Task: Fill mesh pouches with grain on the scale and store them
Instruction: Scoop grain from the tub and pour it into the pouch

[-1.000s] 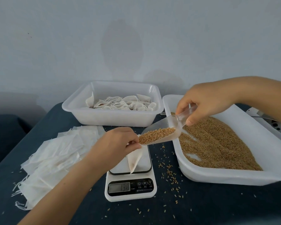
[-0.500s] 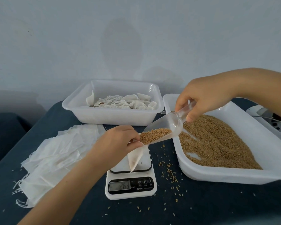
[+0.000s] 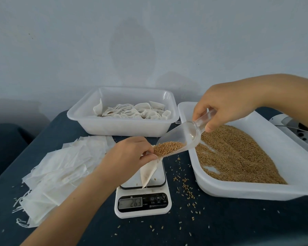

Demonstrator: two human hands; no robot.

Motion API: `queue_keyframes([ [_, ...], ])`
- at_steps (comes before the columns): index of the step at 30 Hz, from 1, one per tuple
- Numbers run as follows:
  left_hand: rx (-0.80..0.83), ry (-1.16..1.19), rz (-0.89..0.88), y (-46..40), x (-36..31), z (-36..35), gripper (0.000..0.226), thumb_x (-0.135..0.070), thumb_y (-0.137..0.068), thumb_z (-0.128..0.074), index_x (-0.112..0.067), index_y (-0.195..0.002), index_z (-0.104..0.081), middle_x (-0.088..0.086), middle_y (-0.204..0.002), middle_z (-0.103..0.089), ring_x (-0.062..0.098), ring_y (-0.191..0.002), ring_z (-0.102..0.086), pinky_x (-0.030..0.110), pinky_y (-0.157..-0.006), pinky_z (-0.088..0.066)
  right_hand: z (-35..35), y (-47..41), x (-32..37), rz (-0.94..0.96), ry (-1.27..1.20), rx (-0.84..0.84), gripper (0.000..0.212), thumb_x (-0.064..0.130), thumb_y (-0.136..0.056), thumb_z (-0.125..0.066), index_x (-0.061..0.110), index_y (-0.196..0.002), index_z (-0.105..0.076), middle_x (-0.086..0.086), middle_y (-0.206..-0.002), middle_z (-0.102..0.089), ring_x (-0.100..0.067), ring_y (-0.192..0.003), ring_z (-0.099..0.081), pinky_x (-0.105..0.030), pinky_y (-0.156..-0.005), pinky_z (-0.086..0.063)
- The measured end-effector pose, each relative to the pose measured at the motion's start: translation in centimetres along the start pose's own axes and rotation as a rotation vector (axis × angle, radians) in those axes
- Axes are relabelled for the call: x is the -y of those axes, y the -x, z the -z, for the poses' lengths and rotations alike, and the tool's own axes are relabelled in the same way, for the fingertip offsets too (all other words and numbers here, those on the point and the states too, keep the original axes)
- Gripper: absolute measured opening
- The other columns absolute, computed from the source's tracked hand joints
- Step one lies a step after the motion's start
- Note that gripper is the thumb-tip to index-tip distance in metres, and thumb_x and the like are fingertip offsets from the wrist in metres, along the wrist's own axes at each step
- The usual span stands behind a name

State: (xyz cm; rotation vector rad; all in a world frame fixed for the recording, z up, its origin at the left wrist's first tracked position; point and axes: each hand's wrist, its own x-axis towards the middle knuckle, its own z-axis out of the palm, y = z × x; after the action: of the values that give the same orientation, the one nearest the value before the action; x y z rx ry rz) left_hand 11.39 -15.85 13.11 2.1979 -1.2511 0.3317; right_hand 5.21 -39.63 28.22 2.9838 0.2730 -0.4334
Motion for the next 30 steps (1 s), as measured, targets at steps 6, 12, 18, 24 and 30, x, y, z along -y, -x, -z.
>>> queue_keyframes([
  [6, 0.0, -0.001, 0.005, 0.0, 0.0, 0.0, 0.013, -0.028, -0.083, -0.069, -0.015, -0.08, -0.071, -0.008, -0.079, -0.062, 0.007, -0.07, -0.054, 0.021, -0.063, -0.044, 0.0, 0.2, -0.1, 0.001, -0.003, -0.012, 0.033, 0.036, -0.082, -0.069, 0.036, -0.114, -0.062, 0.028, -0.09, -0.053, 0.03, -0.076, -0.04, 0.005, -0.065, -0.031],
  [12, -0.006, 0.013, 0.013, -0.1, 0.0, -0.1, 0.012, -0.026, -0.083, -0.069, -0.015, -0.08, -0.071, -0.008, -0.079, -0.062, 0.007, -0.07, -0.055, 0.024, -0.065, -0.045, -0.5, 0.1, -0.3, 0.005, -0.037, -0.018, 0.029, 0.036, -0.082, -0.07, 0.038, -0.11, -0.063, 0.029, -0.087, -0.053, 0.031, -0.075, -0.04, 0.006, -0.064, -0.029],
  [18, -0.017, 0.018, 0.03, 0.0, 0.3, -0.1, 0.011, -0.026, -0.083, -0.069, -0.016, -0.079, -0.071, -0.008, -0.079, -0.062, 0.006, -0.07, -0.054, 0.022, -0.064, -0.045, -3.1, 0.0, -1.2, -0.023, -0.189, -0.025, 0.029, 0.034, -0.082, -0.07, 0.036, -0.11, -0.065, 0.027, -0.091, -0.061, 0.02, -0.077, -0.05, 0.001, -0.064, -0.035],
  [24, -0.063, 0.025, 0.06, 0.1, 0.7, 0.0, 0.011, -0.023, -0.082, -0.071, -0.013, -0.08, -0.071, -0.009, -0.076, -0.063, 0.005, -0.067, -0.054, 0.019, -0.063, -0.045, -7.0, 0.4, -3.0, -0.047, -0.528, -0.092, 0.029, 0.027, -0.08, -0.074, 0.044, -0.099, -0.063, 0.029, -0.103, -0.066, 0.01, -0.1, -0.059, -0.011, -0.091, -0.043],
  [30, -0.098, 0.015, 0.086, -0.1, 0.7, 0.3, 0.012, -0.023, -0.082, -0.071, -0.012, -0.077, -0.071, -0.006, -0.073, -0.062, 0.008, -0.065, -0.053, 0.019, -0.064, -0.043, -9.9, 1.0, -4.1, -0.053, -0.813, -0.212, 0.03, 0.017, -0.081, -0.072, 0.034, -0.106, -0.067, 0.023, -0.103, -0.069, 0.007, -0.094, -0.063, -0.001, -0.076, -0.042],
])
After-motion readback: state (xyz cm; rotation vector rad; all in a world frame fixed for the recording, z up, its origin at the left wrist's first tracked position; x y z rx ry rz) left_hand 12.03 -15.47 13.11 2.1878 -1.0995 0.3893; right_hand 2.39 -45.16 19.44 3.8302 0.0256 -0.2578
